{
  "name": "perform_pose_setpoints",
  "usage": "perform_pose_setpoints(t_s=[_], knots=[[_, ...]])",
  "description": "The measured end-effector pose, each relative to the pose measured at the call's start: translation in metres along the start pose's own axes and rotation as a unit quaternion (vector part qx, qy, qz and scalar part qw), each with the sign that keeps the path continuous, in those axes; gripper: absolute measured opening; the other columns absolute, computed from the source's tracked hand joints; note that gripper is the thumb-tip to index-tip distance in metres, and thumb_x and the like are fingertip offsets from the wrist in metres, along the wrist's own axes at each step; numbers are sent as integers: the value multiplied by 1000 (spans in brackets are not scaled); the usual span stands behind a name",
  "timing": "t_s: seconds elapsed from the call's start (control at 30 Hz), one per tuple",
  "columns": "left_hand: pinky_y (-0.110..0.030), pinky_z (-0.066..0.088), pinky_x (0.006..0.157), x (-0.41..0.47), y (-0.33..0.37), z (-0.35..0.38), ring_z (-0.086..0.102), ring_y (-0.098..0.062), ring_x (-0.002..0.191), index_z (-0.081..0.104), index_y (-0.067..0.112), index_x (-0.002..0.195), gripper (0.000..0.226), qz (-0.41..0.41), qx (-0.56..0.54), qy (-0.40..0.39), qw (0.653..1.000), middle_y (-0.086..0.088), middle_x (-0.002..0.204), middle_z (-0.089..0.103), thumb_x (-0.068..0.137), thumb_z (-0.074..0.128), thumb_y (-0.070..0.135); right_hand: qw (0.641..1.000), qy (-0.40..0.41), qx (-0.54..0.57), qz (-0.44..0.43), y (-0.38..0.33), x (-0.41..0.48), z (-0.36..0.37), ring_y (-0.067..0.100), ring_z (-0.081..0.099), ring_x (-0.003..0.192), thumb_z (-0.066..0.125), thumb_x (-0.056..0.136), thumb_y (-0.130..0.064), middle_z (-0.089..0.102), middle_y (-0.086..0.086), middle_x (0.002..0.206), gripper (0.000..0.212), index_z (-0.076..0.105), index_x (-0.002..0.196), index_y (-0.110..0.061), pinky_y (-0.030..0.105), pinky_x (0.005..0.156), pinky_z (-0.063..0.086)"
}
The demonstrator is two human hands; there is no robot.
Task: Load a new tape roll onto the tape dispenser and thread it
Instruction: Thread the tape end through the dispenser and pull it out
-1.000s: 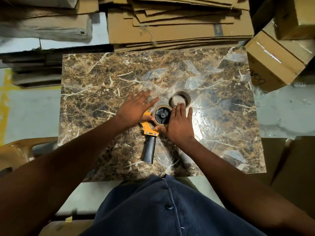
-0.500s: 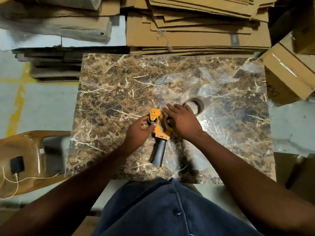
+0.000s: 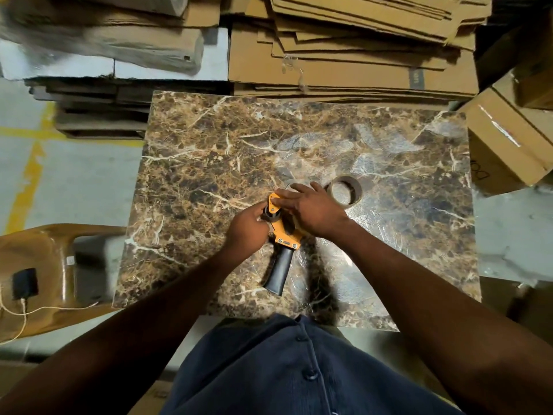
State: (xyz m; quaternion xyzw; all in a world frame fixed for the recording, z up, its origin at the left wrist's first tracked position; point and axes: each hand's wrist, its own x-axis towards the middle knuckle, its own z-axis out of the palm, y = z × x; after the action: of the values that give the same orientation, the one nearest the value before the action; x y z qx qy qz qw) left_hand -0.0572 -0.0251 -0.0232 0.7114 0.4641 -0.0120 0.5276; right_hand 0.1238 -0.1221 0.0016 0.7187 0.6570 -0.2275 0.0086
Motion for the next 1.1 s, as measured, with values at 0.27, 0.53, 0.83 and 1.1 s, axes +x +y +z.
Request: perform_pose_setpoints(t_s=[0.27, 0.53, 0.83, 1.1], knots=[[-44, 55, 78, -21, 4, 0, 58, -21, 92, 69, 18, 100, 12, 250, 231, 109, 934, 0, 100, 60, 90, 66, 22, 970, 108, 178, 123, 17, -21, 8, 35, 60, 129, 61, 92, -6, 60, 12, 146, 48, 65, 139, -16, 45, 105, 50], [-62, 12, 127, -24, 38, 32, 12, -40, 162, 77, 25, 122, 37, 110, 355, -4, 928, -13, 179, 6, 90, 75, 44, 945, 124, 174, 246, 25, -40, 11, 38, 68, 101, 63, 87, -3, 76, 17, 110, 40, 75, 123, -15, 43, 83, 58], [-61, 17, 127, -9, 31, 37, 21, -39, 160, 73, 31, 131, 39, 114, 339, 32, 933, -13, 176, 20, 93, 77, 31, 943, 104, 195, 247, 28, -42, 10, 36, 70, 103, 61, 87, 2, 76, 17, 112, 41, 74, 122, -15, 35, 82, 57], [-58, 20, 125, 1, 18, 37, 27, -34, 158, 85, 25, 106, 15, 143, 283, 39, 948, -3, 174, 30, 95, 76, 23, 952, 59, 190, 232, 28, -35, -3, 38, 71, 101, 58, 90, 2, 75, 20, 112, 38, 73, 122, -13, 47, 87, 60]])
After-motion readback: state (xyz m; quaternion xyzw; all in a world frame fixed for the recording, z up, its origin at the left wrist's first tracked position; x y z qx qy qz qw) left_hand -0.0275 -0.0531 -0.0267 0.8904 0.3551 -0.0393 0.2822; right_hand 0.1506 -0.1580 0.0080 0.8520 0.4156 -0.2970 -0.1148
